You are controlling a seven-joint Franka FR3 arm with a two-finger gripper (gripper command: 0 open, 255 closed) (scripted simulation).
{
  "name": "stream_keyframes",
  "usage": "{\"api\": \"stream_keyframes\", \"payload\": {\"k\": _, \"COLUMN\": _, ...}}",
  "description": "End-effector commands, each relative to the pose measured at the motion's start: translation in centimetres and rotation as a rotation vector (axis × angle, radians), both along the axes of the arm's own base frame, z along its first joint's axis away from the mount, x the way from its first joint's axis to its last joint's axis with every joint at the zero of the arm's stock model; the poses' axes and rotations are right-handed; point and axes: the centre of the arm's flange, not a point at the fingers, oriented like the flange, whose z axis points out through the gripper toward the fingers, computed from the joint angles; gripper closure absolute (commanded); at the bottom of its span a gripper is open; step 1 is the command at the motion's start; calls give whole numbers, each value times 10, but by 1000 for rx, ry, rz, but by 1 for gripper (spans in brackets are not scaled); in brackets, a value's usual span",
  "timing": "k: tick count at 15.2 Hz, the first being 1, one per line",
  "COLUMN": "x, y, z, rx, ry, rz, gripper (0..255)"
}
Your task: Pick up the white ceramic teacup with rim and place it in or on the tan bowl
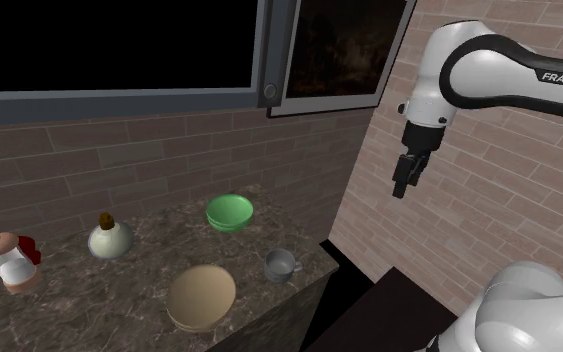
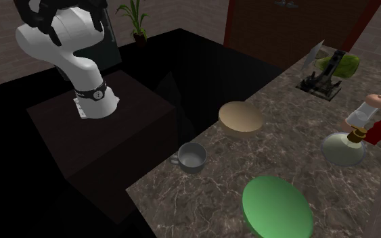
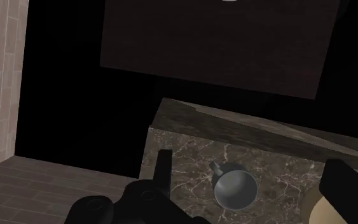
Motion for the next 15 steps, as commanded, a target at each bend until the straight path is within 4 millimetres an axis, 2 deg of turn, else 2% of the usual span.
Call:
{"api": "stream_keyframes", "payload": {"k": 1, "x": 0, "y": 0, "z": 0, "rx": 0, "ry": 0, "rz": 0, "gripper": 0}}
{"api": "stream_keyframes", "payload": {"k": 15, "x": 75, "y": 30, "z": -161, "rx": 28, "ry": -46, "rz": -23, "gripper": 0}}
